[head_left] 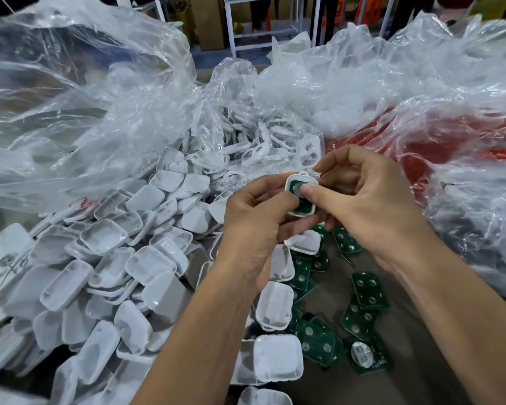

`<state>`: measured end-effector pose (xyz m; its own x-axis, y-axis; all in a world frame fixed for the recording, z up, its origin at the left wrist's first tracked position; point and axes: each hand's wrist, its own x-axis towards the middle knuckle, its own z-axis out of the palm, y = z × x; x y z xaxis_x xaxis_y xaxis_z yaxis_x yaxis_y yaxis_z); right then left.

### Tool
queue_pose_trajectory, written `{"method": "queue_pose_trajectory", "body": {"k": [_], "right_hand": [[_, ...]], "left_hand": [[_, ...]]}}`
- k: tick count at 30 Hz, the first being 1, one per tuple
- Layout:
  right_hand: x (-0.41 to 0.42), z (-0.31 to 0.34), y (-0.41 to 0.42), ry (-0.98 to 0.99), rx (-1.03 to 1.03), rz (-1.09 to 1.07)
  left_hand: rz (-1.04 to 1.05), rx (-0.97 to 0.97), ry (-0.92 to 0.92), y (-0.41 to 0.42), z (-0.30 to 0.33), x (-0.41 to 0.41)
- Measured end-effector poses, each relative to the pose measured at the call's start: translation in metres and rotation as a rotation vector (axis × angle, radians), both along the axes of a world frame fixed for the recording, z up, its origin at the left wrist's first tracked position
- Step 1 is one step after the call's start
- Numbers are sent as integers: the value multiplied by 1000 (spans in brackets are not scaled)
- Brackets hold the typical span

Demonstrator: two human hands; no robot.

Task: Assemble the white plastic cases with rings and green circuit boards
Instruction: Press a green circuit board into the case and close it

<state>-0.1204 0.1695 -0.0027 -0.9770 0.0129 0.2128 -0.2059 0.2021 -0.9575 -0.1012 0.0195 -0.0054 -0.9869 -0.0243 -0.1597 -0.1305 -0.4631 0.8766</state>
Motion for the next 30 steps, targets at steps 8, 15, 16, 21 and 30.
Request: {"method": "queue_pose_trajectory", "body": {"k": [8,15,16,21,30], "right_hand": [[4,6,1,102,153,-46],[2,12,8,-77,-138,106],[2,14,11,-138,-227,162],[-2,19,22,-343,-396,292],[-4,18,25,-325,-452,330]], "left_hand": [[10,-42,42,3,-2,1],[-159,19,14,-5,1,1],[-209,60,-1,-7,3,1],[-335,351,-167,-9,13,5],[-410,529,-266,-4,10,6]]}}
